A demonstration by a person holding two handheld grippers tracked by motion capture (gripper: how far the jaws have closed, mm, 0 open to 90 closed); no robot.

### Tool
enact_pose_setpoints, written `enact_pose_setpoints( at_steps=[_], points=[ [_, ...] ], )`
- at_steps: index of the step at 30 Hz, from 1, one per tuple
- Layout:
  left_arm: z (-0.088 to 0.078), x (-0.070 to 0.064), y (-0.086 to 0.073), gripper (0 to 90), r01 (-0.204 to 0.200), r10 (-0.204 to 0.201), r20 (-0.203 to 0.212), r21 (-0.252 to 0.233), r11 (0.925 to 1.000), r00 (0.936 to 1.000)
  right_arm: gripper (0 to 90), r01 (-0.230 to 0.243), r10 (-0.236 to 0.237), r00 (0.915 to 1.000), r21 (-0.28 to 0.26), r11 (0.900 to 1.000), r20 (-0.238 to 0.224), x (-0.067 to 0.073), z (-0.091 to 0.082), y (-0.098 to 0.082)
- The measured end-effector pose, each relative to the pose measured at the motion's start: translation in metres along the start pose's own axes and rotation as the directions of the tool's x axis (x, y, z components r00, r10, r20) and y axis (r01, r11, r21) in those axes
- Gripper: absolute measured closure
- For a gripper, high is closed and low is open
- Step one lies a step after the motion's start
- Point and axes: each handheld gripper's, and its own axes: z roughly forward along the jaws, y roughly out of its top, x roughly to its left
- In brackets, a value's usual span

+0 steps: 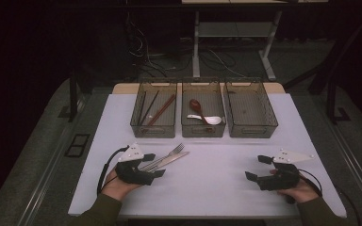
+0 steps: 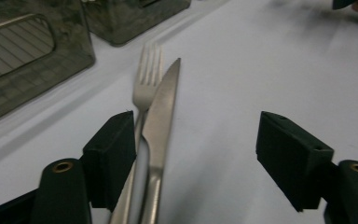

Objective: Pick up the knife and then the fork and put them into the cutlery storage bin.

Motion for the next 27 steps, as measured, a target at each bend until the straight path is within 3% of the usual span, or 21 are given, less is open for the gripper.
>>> enact_pose_setpoints(
  at_steps=[7,13,17,27],
  points=[
    [-0.002,0.010,0.002,46.6,-0.001,0.002,-0.027,0.017,0.9999,0.9996,14.1,0.003,-0.003,1.0000,0.002,1.000,-0.003,0.000,0.000,0.000],
    [0.001,0.019,-0.002,60.9,0.005,-0.004,-0.005,0.070,0.9976,1.0000,14.1,0.013,-0.013,0.9999,0.003,1.000,-0.010,0.002,0.001,0.000],
    [0.004,0.019,-0.006,64.9,-0.031,0.032,-0.009,0.126,0.9916,0.9994,14.1,0.014,-0.014,0.9998,0.003,1.000,-0.013,0.002,0.001,0.000],
    [0.004,0.023,-0.015,73.9,-0.030,0.027,0.019,0.173,0.9844,0.9995,14.1,0.021,-0.021,0.9996,0.001,1.000,-0.017,0.002,0.001,0.000]
  ],
)
